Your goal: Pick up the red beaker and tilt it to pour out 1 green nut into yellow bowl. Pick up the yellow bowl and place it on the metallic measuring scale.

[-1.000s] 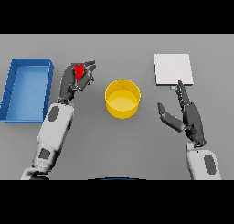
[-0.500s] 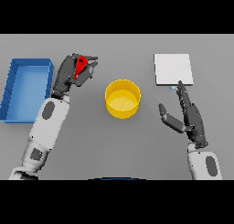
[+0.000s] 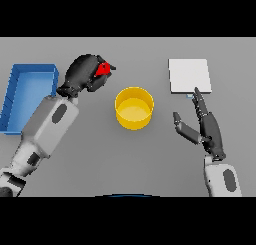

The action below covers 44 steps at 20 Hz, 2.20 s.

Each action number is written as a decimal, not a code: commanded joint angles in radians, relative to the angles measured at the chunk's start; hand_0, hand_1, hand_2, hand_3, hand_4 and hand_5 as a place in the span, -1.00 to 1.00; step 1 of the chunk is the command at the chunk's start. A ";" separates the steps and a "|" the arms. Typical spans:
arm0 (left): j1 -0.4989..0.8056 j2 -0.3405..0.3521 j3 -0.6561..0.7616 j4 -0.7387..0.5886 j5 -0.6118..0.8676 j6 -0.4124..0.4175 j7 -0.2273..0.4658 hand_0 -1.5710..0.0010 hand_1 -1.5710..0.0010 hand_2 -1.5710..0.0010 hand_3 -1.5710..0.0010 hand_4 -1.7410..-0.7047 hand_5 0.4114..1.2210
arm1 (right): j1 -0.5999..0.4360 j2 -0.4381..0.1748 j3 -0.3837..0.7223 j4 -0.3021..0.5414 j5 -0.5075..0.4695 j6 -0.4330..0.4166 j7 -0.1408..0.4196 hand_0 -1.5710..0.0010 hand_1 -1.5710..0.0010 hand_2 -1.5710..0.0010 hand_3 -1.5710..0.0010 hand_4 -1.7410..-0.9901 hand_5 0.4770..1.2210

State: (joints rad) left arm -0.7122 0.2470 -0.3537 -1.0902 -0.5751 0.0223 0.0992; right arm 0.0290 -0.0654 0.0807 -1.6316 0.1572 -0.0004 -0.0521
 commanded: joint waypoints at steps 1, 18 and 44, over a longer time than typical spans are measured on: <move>-0.019 0.019 -0.034 0.001 -0.032 -0.028 0.015 -1.00 -1.00 -1.00 -1.00 -0.97 0.85 | 0.010 0.000 0.003 -0.002 0.002 0.002 -0.009 1.00 1.00 1.00 1.00 0.21 -0.42; -0.379 0.068 -0.498 0.170 -0.304 -0.437 0.020 -1.00 -1.00 -1.00 -0.63 -0.95 1.00 | 0.011 0.025 -0.022 0.000 -0.061 0.013 0.028 1.00 1.00 1.00 1.00 0.19 -0.65; -0.665 0.002 -0.948 0.316 -0.493 -0.471 -0.076 -1.00 -1.00 -1.00 -1.00 -1.00 1.00 | 0.010 0.013 -0.015 -0.003 -0.008 -0.018 0.029 1.00 1.00 1.00 1.00 0.35 -0.71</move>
State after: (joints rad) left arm -1.3777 0.2498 -1.3020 -0.7744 -1.0663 -0.4499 0.0245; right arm 0.0389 -0.0520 0.0655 -1.6345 0.1489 -0.0186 -0.0264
